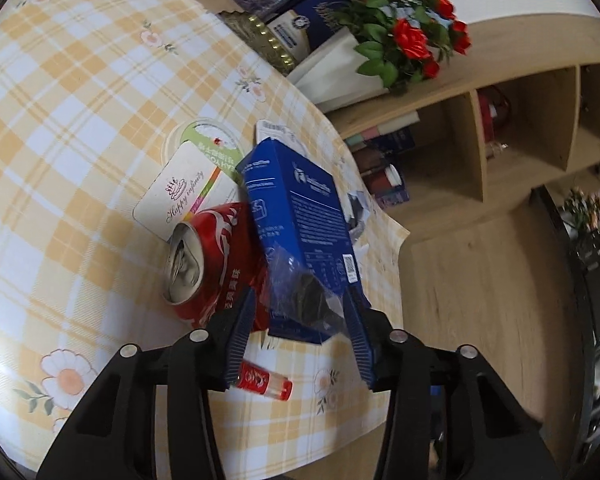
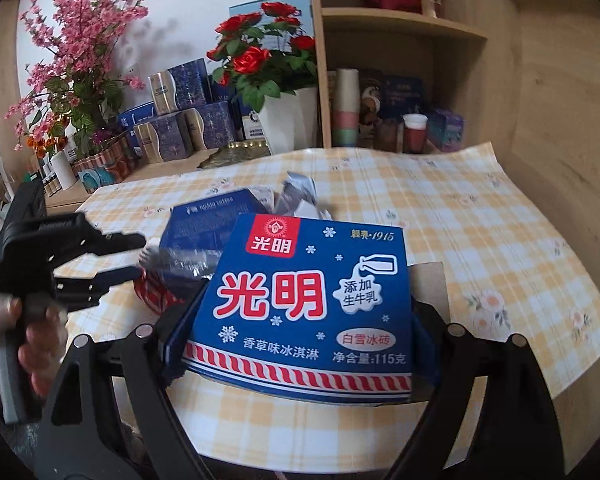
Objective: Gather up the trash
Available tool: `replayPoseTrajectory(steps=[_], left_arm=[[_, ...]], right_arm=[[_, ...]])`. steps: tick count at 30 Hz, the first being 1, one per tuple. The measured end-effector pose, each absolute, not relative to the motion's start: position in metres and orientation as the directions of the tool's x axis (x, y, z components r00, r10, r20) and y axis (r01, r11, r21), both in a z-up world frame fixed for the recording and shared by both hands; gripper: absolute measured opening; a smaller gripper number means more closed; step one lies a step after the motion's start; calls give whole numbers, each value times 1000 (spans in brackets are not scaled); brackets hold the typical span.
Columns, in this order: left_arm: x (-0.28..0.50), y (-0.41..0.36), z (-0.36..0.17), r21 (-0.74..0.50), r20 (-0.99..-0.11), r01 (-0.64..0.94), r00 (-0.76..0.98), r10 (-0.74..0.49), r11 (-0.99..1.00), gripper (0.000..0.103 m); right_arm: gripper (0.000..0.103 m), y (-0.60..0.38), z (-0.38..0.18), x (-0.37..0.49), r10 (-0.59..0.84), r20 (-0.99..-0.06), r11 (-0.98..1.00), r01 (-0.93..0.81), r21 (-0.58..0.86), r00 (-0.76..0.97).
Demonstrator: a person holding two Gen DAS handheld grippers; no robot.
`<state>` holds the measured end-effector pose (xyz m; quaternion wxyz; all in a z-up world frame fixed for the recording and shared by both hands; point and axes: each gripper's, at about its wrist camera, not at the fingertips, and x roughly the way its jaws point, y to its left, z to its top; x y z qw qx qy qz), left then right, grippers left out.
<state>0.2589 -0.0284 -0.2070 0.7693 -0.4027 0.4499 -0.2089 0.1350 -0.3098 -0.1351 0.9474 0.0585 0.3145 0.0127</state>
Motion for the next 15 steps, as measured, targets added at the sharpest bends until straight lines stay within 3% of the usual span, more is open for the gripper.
replayPoseTrajectory(steps=[2,3,8,15], left_arm=[[262,-30,-211,-806,-530,-54,506,-680,589,25],[263,-31,-211,-801,-536,-51,505,-676,597,5],[251,-28,-188,-783,-504,39,546,-669,621,2],[217,-26,-132,-649,-531,230,545,-649,725,2]], right_arm=[[85,-312,-140,131,64,-600,991,19,131,797],[85,-314,-142,129,65,-602,991,21,135,796],[85,-318,-147,116,65,-605,987,37,153,794],[85,-315,-141,102,80,-598,982,40,184,798]])
